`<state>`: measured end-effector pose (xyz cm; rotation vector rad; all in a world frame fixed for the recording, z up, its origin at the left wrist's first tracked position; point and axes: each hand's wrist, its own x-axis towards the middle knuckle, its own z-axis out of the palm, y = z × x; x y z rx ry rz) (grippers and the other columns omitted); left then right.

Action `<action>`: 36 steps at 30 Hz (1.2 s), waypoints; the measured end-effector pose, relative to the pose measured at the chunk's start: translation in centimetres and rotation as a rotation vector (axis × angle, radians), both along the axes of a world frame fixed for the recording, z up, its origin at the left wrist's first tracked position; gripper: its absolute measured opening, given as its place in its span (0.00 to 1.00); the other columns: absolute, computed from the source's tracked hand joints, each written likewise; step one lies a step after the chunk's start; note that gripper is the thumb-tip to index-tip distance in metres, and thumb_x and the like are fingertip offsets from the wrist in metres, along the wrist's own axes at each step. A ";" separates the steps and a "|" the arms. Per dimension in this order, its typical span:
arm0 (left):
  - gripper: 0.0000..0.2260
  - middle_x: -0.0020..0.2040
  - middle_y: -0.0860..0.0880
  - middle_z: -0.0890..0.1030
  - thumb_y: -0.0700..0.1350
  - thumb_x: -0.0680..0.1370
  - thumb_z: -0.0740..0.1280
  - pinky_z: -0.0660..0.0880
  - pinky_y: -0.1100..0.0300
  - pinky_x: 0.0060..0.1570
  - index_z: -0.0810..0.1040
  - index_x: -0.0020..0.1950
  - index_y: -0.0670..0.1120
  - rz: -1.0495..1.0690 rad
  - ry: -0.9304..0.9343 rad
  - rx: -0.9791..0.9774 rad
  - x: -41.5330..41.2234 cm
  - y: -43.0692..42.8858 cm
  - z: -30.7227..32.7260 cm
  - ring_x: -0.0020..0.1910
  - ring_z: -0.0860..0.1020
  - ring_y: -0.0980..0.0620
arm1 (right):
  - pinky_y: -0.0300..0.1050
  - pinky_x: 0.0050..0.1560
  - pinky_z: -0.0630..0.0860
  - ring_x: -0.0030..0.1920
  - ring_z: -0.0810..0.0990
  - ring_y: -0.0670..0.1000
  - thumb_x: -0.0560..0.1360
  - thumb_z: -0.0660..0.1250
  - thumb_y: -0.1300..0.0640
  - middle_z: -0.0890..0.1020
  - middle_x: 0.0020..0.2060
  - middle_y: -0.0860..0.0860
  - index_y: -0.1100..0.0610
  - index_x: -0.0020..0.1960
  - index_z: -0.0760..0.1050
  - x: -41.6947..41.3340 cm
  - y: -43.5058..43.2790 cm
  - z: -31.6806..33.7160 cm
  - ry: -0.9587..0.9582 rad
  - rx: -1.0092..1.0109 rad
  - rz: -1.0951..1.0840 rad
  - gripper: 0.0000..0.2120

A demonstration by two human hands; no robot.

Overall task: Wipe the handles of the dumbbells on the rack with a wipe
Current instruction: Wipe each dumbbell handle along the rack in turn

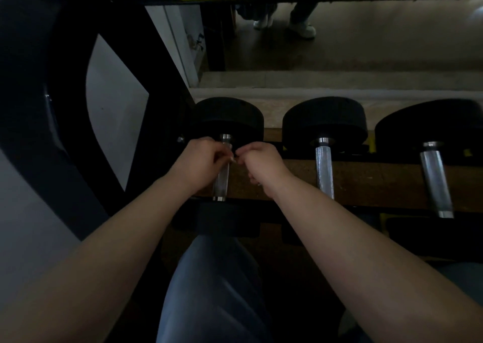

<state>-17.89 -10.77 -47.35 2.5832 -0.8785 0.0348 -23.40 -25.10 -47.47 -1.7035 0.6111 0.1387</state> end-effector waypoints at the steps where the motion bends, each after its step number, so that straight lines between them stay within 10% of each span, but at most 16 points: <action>1: 0.06 0.48 0.47 0.84 0.43 0.77 0.72 0.70 0.64 0.47 0.86 0.52 0.49 -0.022 0.050 0.067 -0.2 0.2 0.3 0.46 0.80 0.52 | 0.42 0.39 0.73 0.43 0.77 0.48 0.78 0.65 0.59 0.81 0.45 0.48 0.49 0.52 0.82 -0.1 -0.1 -0.1 -0.022 -0.023 0.038 0.09; 5: 0.04 0.41 0.54 0.82 0.46 0.75 0.73 0.70 0.66 0.42 0.86 0.49 0.53 -0.045 0.209 0.208 -0.9 0.9 0.9 0.45 0.81 0.55 | 0.38 0.33 0.68 0.36 0.74 0.45 0.78 0.66 0.58 0.79 0.37 0.47 0.51 0.51 0.82 -0.6 0.1 -0.1 -0.019 -0.110 0.270 0.06; 16: 0.05 0.42 0.60 0.81 0.46 0.76 0.72 0.68 0.77 0.39 0.81 0.47 0.57 0.419 0.356 -0.424 -1.4 0.5 -0.9 0.41 0.78 0.67 | 0.32 0.48 0.71 0.49 0.79 0.40 0.79 0.71 0.50 0.82 0.47 0.42 0.51 0.57 0.84 0.6 -0.2 -2.0 -0.265 -0.278 0.143 0.09; 21: 0.08 0.46 0.56 0.81 0.45 0.77 0.67 0.66 0.76 0.38 0.82 0.54 0.52 0.459 0.446 -0.345 -1.3 0.6 -1.4 0.46 0.78 0.60 | 0.40 0.47 0.78 0.45 0.83 0.46 0.82 0.64 0.52 0.85 0.44 0.48 0.52 0.52 0.85 1.7 0.1 -2.1 -0.325 -0.675 0.242 0.11; 30: 0.09 0.46 0.57 0.80 0.45 0.78 0.66 0.66 0.74 0.38 0.82 0.55 0.53 0.464 0.447 -0.384 -0.8 0.9 -2.0 0.44 0.76 0.62 | 0.42 0.44 0.80 0.39 0.81 0.46 0.81 0.65 0.52 0.84 0.39 0.48 0.53 0.46 0.84 1.5 0.8 -1.6 -0.374 -0.723 0.234 0.11; 36: 0.08 0.45 0.56 0.81 0.43 0.78 0.66 0.68 0.73 0.38 0.83 0.52 0.54 0.491 0.469 -0.416 -0.6 0.8 -2.3 0.45 0.78 0.59 | 0.49 0.38 0.82 0.39 0.83 0.54 0.80 0.64 0.59 0.82 0.40 0.54 0.57 0.51 0.79 -1.4 1.5 -0.8 -0.280 -1.013 0.635 0.05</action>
